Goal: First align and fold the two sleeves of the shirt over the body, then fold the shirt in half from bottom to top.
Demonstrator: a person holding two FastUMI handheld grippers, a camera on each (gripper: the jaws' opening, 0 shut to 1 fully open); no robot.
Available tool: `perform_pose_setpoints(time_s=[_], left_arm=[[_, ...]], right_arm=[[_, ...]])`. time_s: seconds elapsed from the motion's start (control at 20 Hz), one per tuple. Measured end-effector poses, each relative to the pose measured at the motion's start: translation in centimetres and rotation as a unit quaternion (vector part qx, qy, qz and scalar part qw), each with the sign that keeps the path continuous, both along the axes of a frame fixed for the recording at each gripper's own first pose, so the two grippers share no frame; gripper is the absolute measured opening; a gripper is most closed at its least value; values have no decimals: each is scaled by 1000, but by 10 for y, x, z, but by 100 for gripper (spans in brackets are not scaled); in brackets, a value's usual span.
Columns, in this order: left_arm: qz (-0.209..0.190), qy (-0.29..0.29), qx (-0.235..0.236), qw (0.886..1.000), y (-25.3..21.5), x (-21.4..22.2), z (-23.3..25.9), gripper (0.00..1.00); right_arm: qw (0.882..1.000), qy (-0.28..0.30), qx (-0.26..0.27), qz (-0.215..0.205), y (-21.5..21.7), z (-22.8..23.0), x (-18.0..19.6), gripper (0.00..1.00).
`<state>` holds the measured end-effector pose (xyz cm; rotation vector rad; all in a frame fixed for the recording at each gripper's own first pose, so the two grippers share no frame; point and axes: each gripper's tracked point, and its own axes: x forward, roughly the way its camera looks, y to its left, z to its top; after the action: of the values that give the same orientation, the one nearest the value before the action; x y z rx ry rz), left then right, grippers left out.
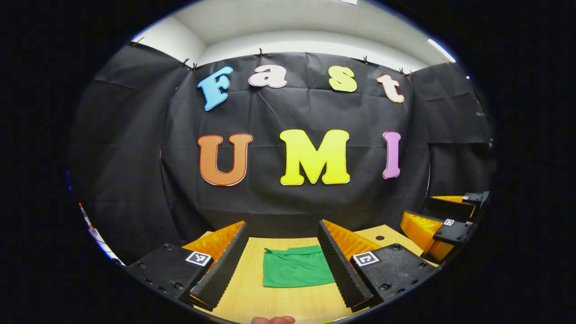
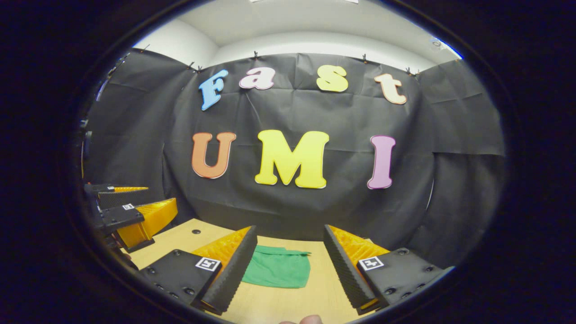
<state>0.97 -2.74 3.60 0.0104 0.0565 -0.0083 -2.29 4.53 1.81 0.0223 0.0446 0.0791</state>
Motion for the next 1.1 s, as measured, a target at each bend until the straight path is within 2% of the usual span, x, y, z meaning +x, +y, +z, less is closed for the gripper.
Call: perform_pose_setpoints(time_s=[0.25, 0.65, 1.1], left_arm=[[1, 24, -7, 1000, -2, -15, -10, 98], [-12, 20, -4, 1000, -8, -3, -6, 98], [-1, 20, -3, 1000, -6, 14, -1, 100]], right_arm=[[1000, 21, 0, 5, 11, -15, -14, 93], [1000, 24, 5, -11, 2, -14, 3, 95], [999, 37, 25, 4, 4, -17, 24, 93]])
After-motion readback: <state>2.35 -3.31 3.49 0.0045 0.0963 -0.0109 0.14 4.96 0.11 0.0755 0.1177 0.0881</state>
